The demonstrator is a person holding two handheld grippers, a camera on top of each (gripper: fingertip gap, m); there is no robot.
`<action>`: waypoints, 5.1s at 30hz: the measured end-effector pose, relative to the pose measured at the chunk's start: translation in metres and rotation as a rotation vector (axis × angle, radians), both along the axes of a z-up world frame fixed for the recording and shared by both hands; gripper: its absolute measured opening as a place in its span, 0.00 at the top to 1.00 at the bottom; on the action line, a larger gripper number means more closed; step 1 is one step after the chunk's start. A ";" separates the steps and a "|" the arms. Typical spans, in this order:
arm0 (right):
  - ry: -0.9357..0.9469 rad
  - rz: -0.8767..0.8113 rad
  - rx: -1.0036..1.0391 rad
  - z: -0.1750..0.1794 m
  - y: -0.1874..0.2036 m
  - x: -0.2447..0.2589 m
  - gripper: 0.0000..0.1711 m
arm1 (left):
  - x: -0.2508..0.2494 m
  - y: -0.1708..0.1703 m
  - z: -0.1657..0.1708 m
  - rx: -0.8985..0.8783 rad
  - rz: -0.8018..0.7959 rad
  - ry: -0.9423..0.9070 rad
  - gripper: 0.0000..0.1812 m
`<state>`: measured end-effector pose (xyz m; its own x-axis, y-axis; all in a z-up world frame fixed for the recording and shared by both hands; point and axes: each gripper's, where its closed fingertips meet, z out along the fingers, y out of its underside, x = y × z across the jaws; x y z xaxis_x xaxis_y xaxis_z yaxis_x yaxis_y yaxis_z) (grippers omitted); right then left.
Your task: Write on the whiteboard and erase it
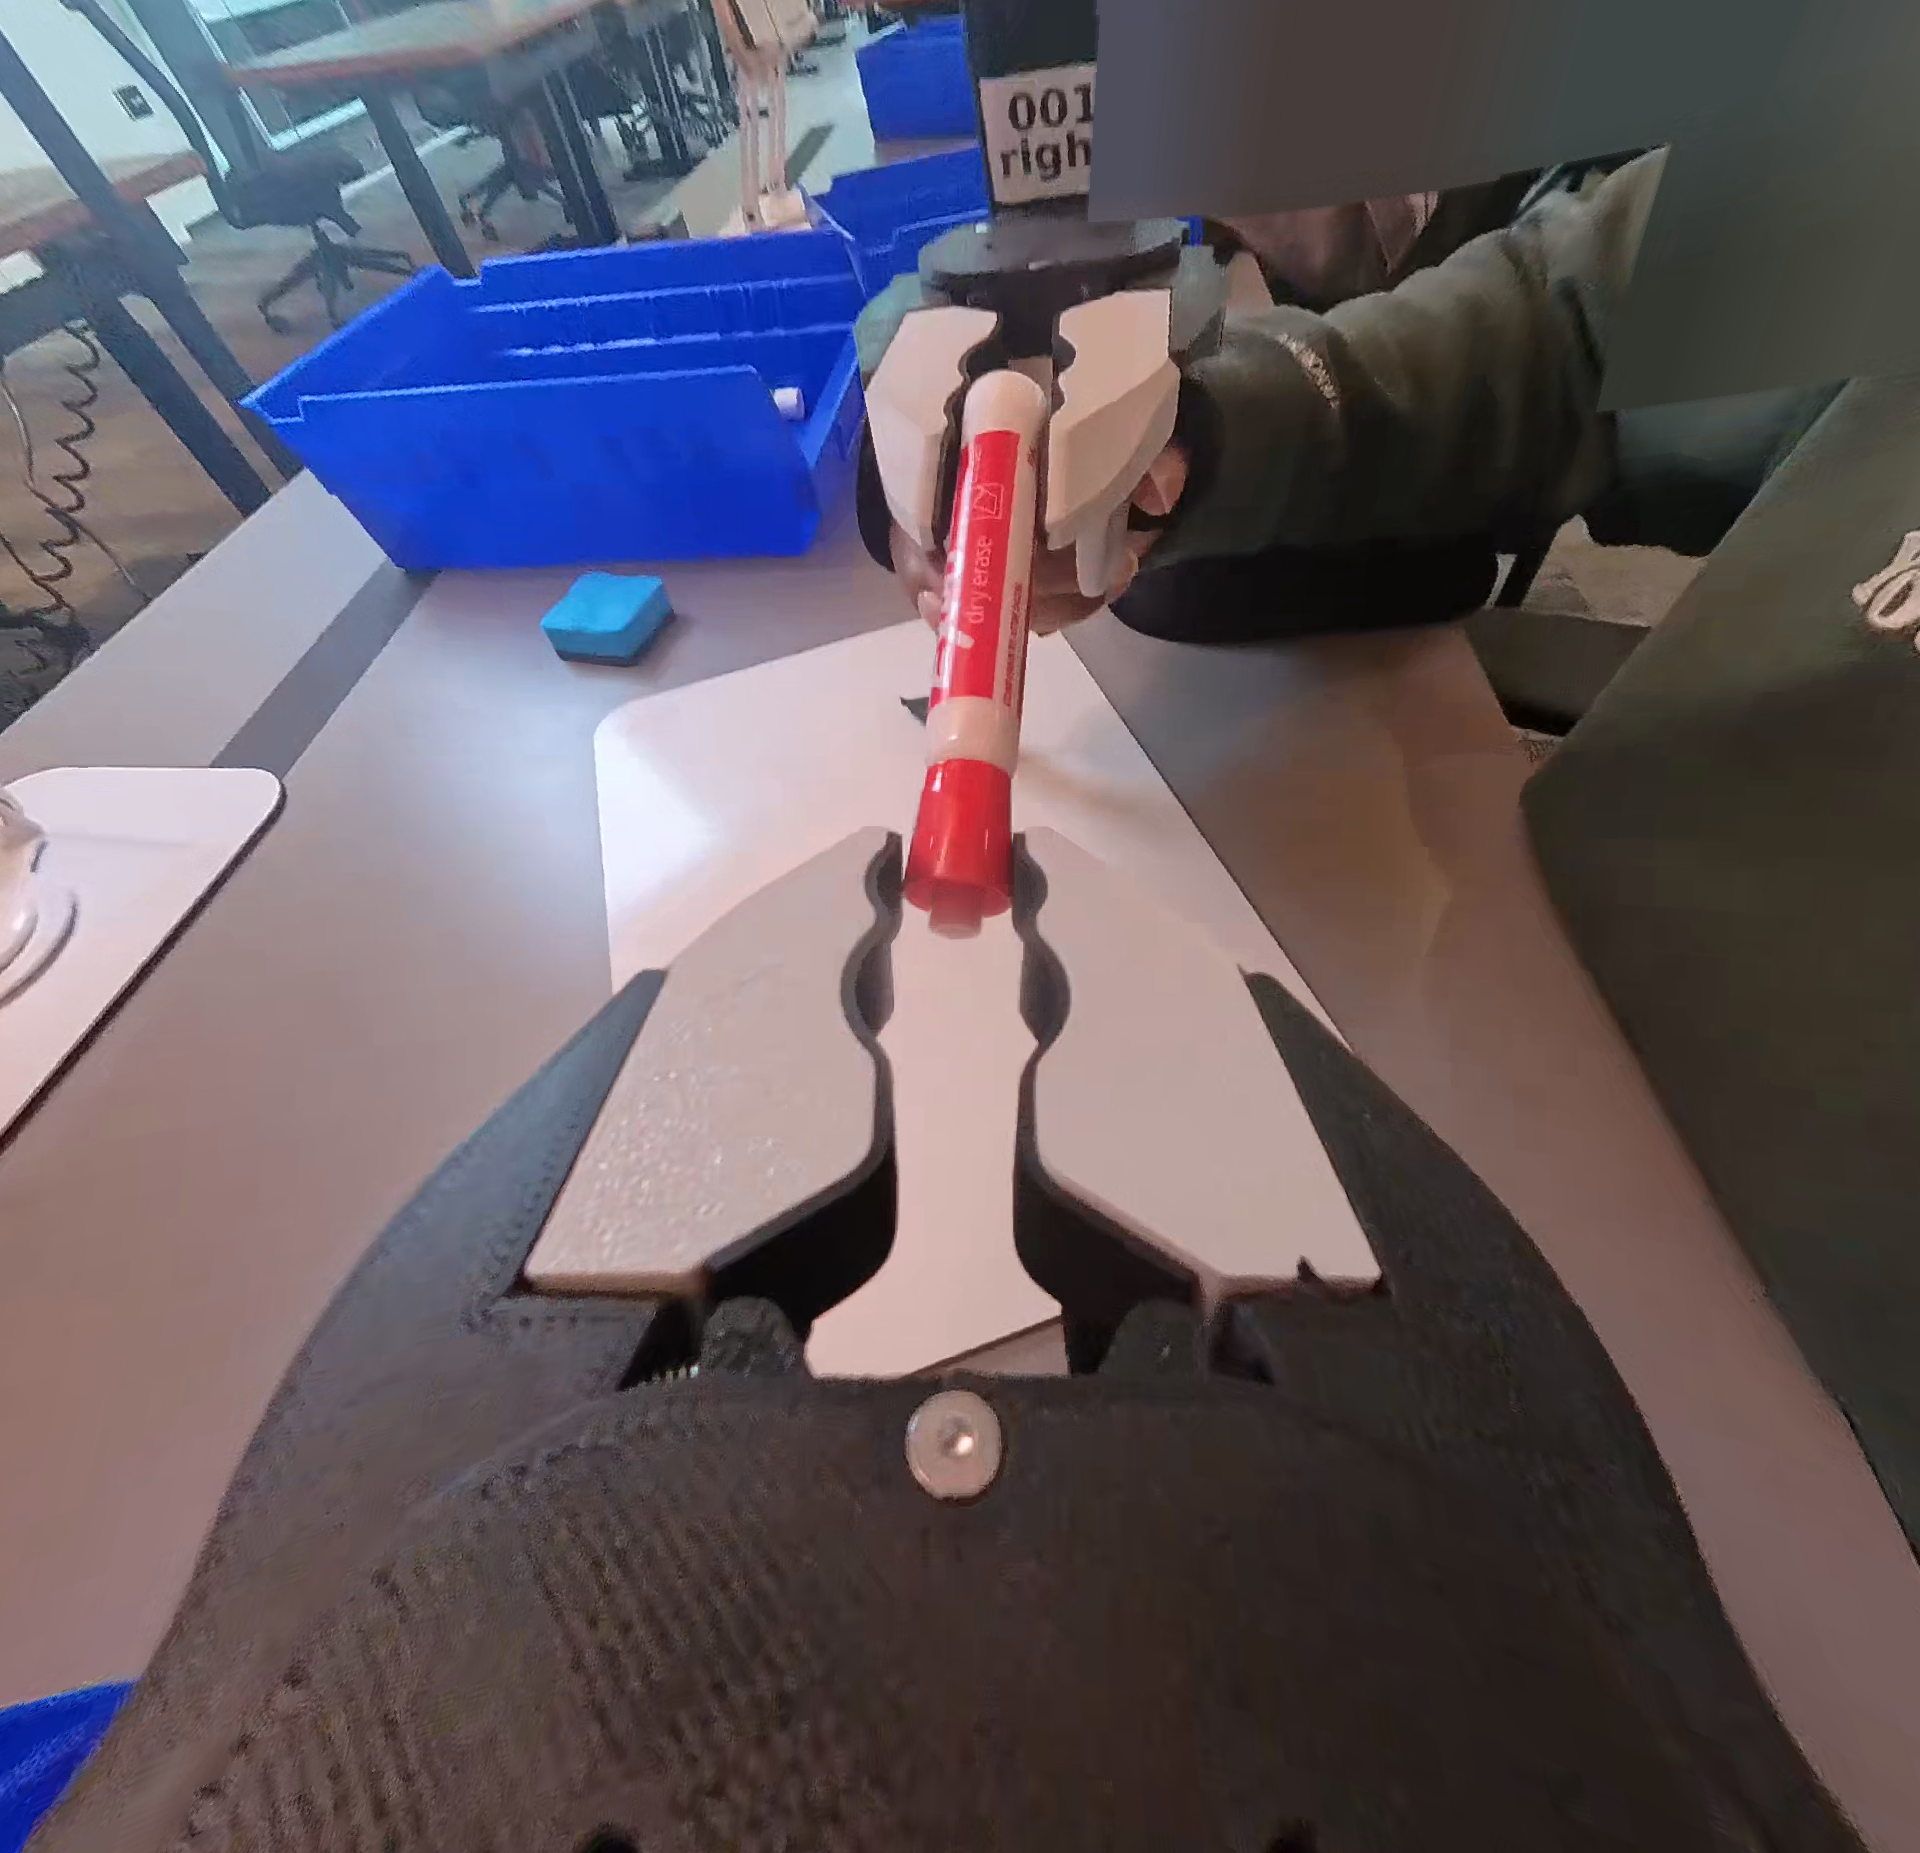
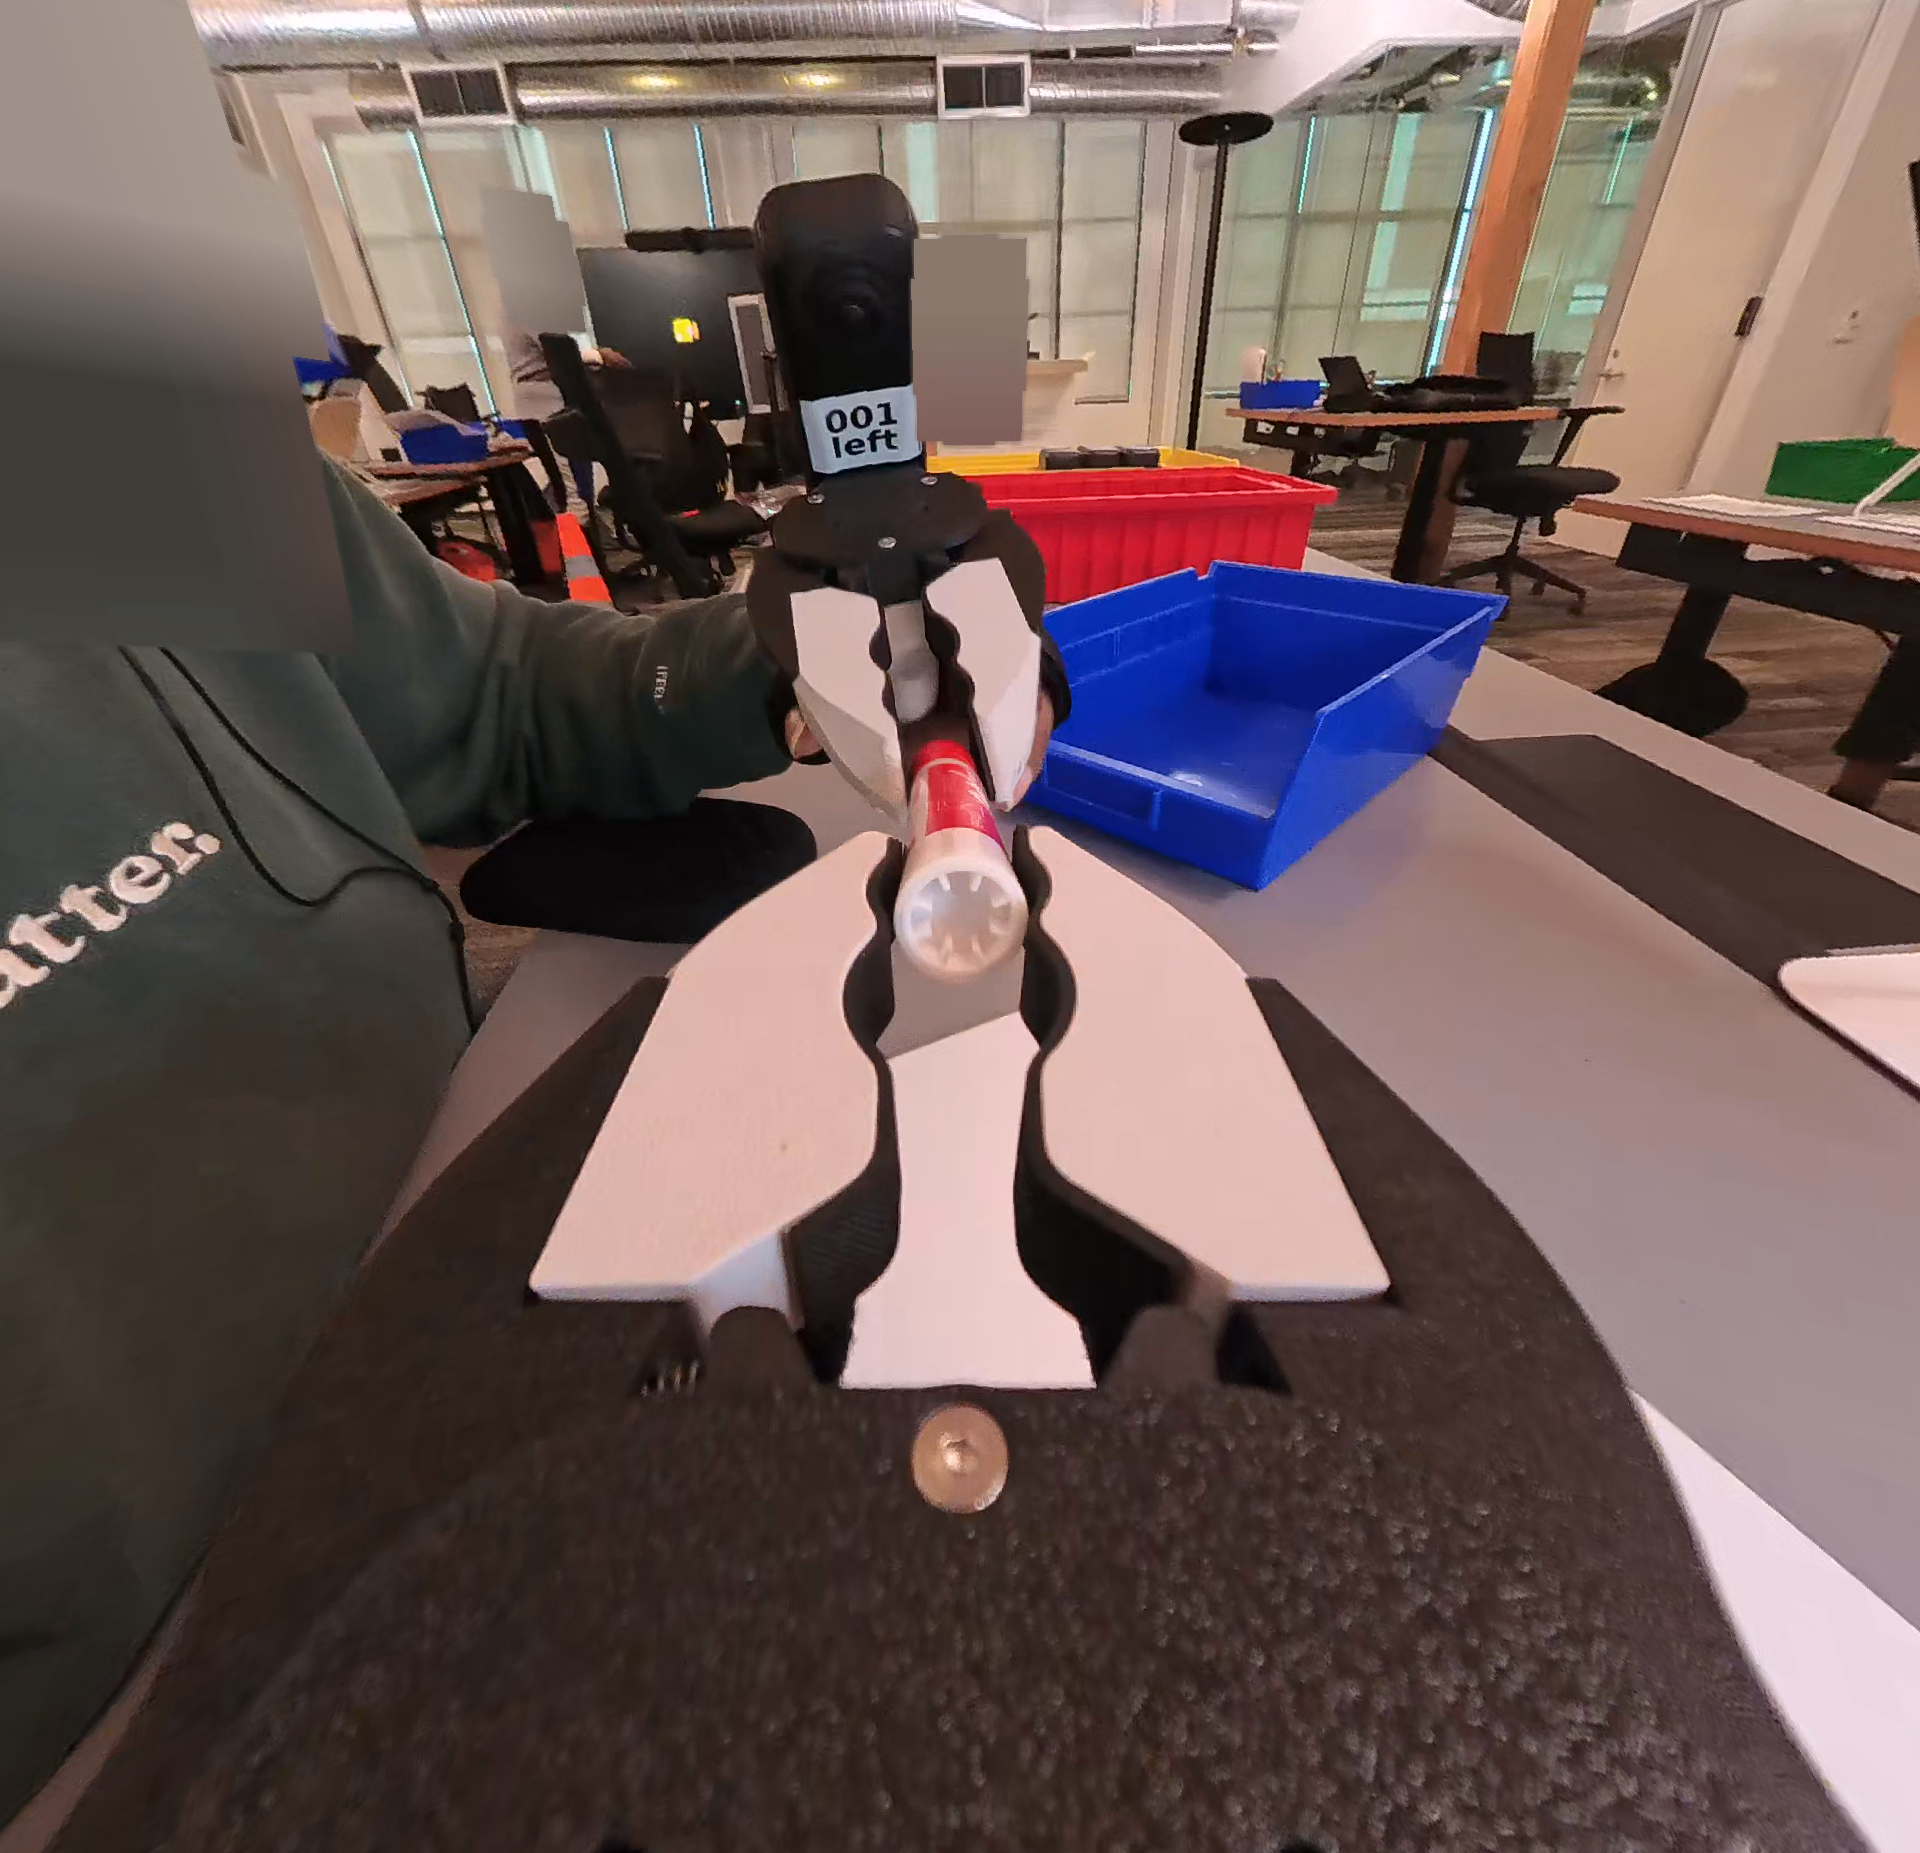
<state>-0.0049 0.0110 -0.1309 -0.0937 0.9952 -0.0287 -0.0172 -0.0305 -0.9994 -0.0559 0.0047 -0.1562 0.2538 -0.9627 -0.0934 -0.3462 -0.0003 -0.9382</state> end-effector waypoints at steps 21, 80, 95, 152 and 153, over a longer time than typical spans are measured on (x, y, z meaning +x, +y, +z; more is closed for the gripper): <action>-0.246 0.098 0.135 -0.060 -0.038 -0.031 0.75 | 0.024 -0.026 -0.033 -0.313 -0.146 -0.115 0.90; -0.330 -0.122 0.005 -0.062 0.030 0.011 0.80 | -0.024 0.001 -0.047 -0.231 0.213 -0.057 0.90; -0.417 -0.101 0.044 -0.094 0.023 -0.011 0.80 | -0.031 -0.001 -0.064 -0.148 0.273 -0.073 0.90; -1.041 0.121 0.181 -0.145 0.016 -0.091 0.80 | -0.079 0.032 -0.055 -0.191 0.454 -0.127 0.89; -1.051 0.136 0.185 -0.146 0.010 -0.088 0.80 | -0.079 0.032 -0.055 -0.191 0.454 -0.127 0.89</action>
<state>-0.0926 0.0213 -0.2765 -0.2201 0.9754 -0.0097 0.8452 0.1857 -0.5012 -0.1350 0.0372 -0.2114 0.6482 -0.7499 0.1321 -0.1547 -0.2996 -0.9414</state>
